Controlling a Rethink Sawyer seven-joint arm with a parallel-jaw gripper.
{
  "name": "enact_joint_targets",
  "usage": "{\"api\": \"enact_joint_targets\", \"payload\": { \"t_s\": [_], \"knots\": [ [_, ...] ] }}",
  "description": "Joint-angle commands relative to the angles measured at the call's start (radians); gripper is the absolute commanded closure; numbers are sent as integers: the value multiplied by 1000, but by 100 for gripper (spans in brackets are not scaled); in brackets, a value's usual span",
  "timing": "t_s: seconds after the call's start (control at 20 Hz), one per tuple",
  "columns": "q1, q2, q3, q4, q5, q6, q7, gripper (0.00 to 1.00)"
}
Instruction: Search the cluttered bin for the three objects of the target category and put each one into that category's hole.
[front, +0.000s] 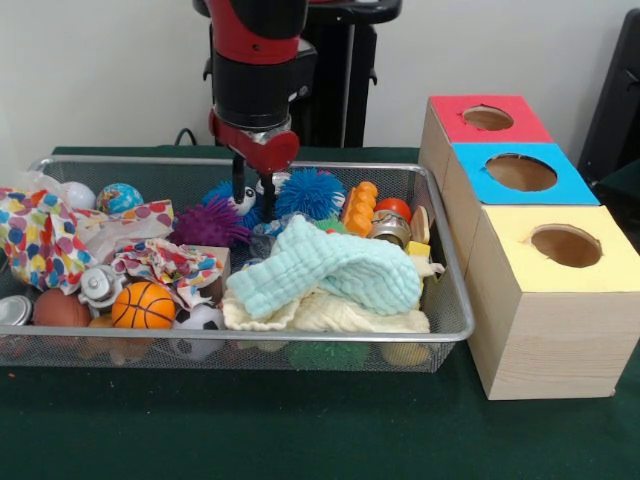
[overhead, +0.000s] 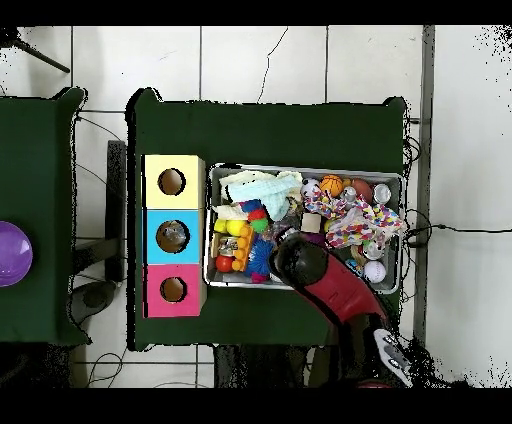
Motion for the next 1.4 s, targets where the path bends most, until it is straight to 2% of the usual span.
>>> {"api": "enact_joint_targets", "payload": {
  "t_s": [0.05, 0.35, 0.7, 1.0, 1.4],
  "knots": [
    [-66, 32, 90, 83, 107, -23, 284, 0],
    [-70, 27, 104, 82, 163, 45, 280, 0],
    [-34, 27, 113, 104, 237, 55, 307, 0],
    [-12, 23, 122, 130, 294, 43, 318, 0],
    [-20, 39, 190, 164, 365, -32, 313, 0]
  ]
}}
